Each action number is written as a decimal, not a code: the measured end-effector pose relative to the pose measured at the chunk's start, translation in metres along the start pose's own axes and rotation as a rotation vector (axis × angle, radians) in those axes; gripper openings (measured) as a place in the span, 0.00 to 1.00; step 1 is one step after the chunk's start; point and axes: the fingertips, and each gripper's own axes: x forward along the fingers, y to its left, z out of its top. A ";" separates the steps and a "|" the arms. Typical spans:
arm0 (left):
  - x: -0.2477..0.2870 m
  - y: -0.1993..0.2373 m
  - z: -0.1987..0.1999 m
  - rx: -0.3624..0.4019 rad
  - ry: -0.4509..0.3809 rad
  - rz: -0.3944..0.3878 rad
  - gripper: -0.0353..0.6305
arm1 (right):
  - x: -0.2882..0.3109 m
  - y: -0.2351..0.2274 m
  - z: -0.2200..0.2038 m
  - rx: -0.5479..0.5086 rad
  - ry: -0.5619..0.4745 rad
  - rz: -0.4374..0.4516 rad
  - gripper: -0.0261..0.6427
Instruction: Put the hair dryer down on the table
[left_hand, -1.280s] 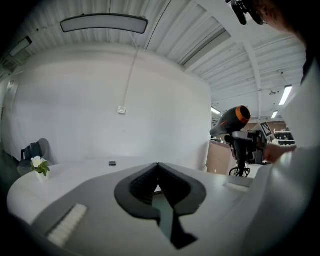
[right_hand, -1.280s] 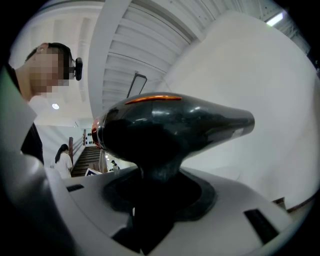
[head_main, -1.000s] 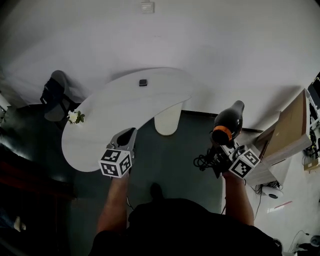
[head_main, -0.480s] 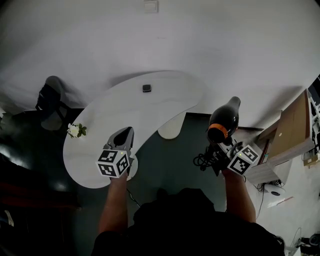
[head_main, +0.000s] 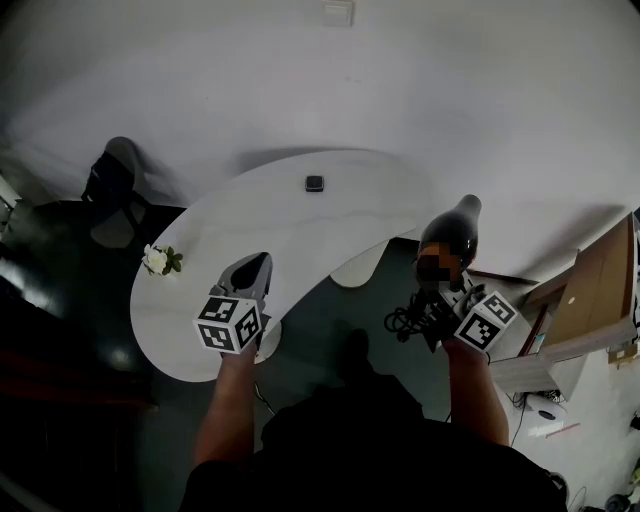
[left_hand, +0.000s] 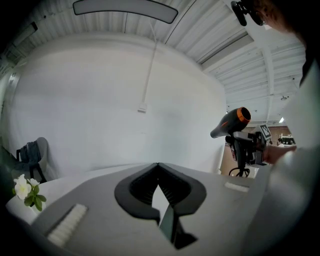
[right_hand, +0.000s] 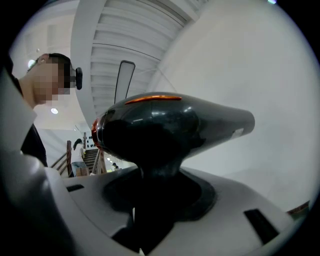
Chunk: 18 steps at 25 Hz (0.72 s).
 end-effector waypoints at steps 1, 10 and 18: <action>0.004 0.004 0.002 0.001 0.001 0.009 0.07 | 0.007 -0.006 0.000 0.006 0.002 0.009 0.29; 0.092 0.031 0.012 0.000 0.037 0.048 0.07 | 0.071 -0.083 0.003 0.054 0.033 0.084 0.29; 0.182 0.032 0.043 0.003 0.023 0.071 0.07 | 0.110 -0.155 0.027 0.082 0.070 0.156 0.29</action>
